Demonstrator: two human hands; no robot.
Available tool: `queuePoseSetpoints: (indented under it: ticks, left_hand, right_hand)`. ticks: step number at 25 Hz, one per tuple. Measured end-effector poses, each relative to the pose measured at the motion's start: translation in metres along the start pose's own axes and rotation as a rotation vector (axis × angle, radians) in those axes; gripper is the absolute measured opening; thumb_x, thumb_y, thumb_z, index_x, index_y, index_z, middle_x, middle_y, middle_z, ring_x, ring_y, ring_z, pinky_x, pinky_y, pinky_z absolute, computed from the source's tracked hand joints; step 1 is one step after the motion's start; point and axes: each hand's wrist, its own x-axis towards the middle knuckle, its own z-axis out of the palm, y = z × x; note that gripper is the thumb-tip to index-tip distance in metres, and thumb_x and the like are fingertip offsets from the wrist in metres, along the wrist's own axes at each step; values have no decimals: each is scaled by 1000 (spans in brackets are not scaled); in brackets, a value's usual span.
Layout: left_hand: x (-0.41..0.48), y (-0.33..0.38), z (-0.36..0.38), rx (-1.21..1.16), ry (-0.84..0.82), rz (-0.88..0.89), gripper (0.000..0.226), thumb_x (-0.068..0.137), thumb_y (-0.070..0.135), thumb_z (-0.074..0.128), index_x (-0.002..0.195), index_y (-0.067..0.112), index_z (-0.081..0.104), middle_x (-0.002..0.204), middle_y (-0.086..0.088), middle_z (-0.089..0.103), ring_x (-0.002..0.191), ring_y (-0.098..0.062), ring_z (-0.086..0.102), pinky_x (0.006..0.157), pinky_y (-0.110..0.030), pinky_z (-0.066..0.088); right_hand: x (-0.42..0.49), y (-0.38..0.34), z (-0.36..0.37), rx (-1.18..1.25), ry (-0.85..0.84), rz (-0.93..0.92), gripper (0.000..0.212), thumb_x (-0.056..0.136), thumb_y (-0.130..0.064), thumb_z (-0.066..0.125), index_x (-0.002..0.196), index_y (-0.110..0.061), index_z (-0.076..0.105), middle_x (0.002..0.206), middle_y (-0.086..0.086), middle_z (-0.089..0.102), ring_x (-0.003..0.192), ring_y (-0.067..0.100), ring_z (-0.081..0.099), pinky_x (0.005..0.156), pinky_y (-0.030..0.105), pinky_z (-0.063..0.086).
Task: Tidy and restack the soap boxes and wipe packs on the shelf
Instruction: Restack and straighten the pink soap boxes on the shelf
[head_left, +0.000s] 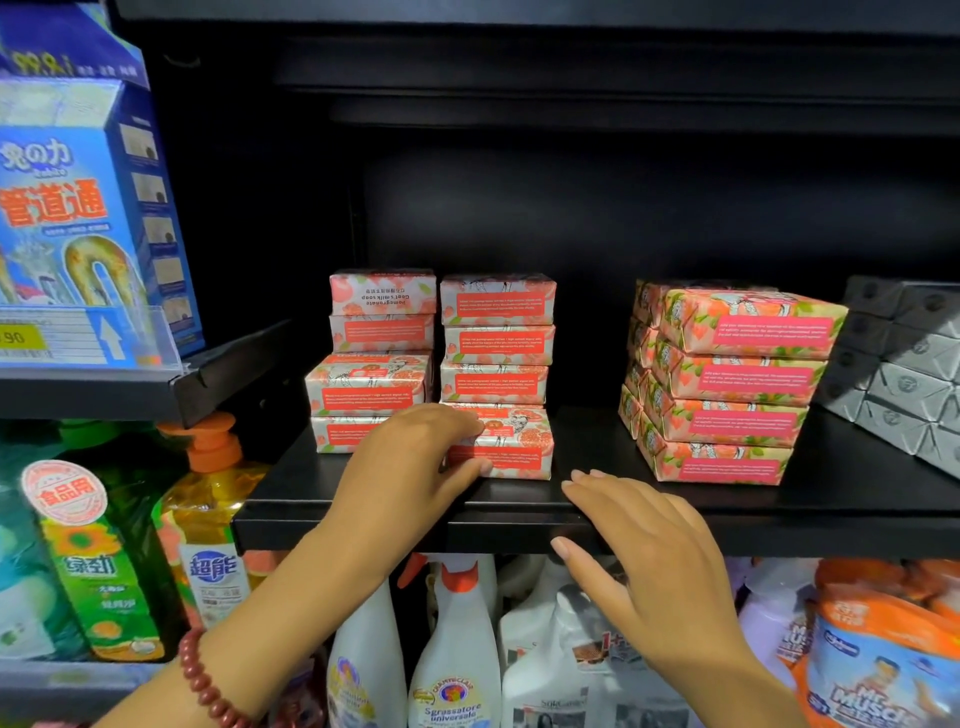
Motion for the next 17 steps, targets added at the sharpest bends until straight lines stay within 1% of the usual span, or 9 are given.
queuePoseSetpoints:
  ticks: [5,7,9,11,12,14,16,17]
  left_hand:
    - [8,-2,7,5,8,-13,39,83,33,70,118,17,65,115,2,67,105,-16,61,87,-25,46]
    - [9,-2,8,10,8,-6,38,85,32,69,119,17,64,118,2,66,109,-16,59,89,-25,44]
    - [7,0,7,40,7,3,39,85,32,67,121,17,63,119,2,65,112,-16,58,91,-24,43]
    - [0,0,3,61,31,15,37,84,30,69,117,15,65,117,0,67,110,-18,60,89,-26,43]
    - [-6,-2,-1,53,65,21,34,83,31,70,113,14,67,112,0,68,106,-19,62,87,-26,44]
    - [-21,-11,-8,29,131,7,31,84,41,64,102,17,70,101,3,70,95,-16,64,79,-26,48]
    - [-38,-24,-17,29,171,-53,38,83,51,53,93,19,70,90,7,69,85,-13,63,69,-25,50]
    - [-45,-29,-21,39,181,-86,40,82,54,51,89,20,70,85,8,68,80,-12,62,64,-26,50]
  right_hand:
    - [-1,1,0,24,-22,6,48,82,-46,43,107,-15,70,109,-2,68,102,17,65,84,37,49]
    - [0,0,-1,39,-36,8,43,82,-44,51,107,-15,70,110,-2,68,103,17,65,85,35,47]
    - [1,-1,-2,61,-65,35,41,77,-41,60,106,-15,70,110,-2,68,102,18,65,85,33,44]
    - [4,-4,-5,118,-93,88,39,77,-40,61,106,-15,70,109,-3,68,101,18,64,84,30,41]
    - [7,-5,-7,173,-89,119,38,79,-40,61,107,-16,69,109,-4,67,101,17,63,85,28,39]
    - [18,-10,-11,319,-67,160,36,84,-39,60,111,-17,67,111,-7,64,104,13,58,87,20,36]
    - [37,-20,-10,435,-53,128,38,85,-41,61,116,-19,63,115,-9,61,107,6,53,89,11,33]
    - [50,-27,-8,479,-61,104,39,86,-40,62,119,-20,61,117,-9,59,109,4,51,91,8,32]
